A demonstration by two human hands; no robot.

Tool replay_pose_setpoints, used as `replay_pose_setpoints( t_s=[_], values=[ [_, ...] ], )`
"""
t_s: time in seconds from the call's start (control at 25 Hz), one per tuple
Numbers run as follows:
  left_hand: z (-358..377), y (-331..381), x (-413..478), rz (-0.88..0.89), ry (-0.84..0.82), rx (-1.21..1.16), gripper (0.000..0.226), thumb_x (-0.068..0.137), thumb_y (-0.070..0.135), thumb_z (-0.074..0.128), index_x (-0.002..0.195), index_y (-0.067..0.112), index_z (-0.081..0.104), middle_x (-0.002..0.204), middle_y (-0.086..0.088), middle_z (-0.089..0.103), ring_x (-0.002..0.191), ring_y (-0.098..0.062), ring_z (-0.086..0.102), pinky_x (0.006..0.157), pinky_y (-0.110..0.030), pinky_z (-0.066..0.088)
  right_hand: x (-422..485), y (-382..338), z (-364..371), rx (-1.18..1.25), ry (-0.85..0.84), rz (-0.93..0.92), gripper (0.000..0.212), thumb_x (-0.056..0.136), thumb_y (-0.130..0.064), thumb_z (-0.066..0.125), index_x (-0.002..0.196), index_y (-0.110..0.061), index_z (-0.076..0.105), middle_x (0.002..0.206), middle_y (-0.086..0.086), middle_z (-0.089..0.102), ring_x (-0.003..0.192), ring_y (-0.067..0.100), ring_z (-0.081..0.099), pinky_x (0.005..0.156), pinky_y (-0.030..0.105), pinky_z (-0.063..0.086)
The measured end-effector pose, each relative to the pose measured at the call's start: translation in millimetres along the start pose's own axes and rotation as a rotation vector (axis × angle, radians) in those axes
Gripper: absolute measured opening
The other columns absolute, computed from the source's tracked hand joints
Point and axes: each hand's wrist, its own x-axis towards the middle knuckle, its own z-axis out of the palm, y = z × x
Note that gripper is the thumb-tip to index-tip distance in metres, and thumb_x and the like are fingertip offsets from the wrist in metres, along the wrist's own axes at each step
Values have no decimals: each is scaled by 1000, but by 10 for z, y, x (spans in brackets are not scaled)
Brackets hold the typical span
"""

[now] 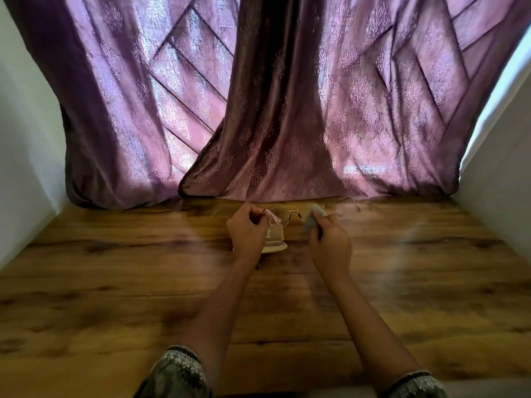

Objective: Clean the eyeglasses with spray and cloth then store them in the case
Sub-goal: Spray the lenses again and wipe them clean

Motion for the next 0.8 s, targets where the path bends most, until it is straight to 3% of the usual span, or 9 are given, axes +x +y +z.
replay_pose_setpoints(
  t_s=[0.2,0.36,0.6,0.8],
  values=[
    [-8,18,6,5,8,33,35,73,3,71,60,27,49,65,10,61,60,5,58,59,-1,42,4,-125,79,83,5,-144,36,84,-9,51,118,-7,62,100,18,67,76,31,63,63,24,37],
    [-20,-33,31,1,15,29,24,73,4,71,65,20,55,63,18,58,59,6,57,59,-5,43,-78,-47,4,75,54,-66,42,79,-24,41,110,-13,67,89,12,63,69,31,60,59,29,43],
    [-22,-10,17,28,-20,8,27,73,2,70,65,22,54,70,7,64,68,-2,61,65,-7,48,54,-103,45,-8,5,-22,42,87,-9,49,129,-9,52,104,20,61,80,39,59,66,41,47],
    [-27,-37,33,12,10,-2,25,72,0,70,66,20,56,70,6,65,66,5,59,64,-5,47,-40,-52,26,31,-25,-88,33,85,-14,51,114,-16,65,92,13,62,74,32,60,60,30,40]
  ],
)
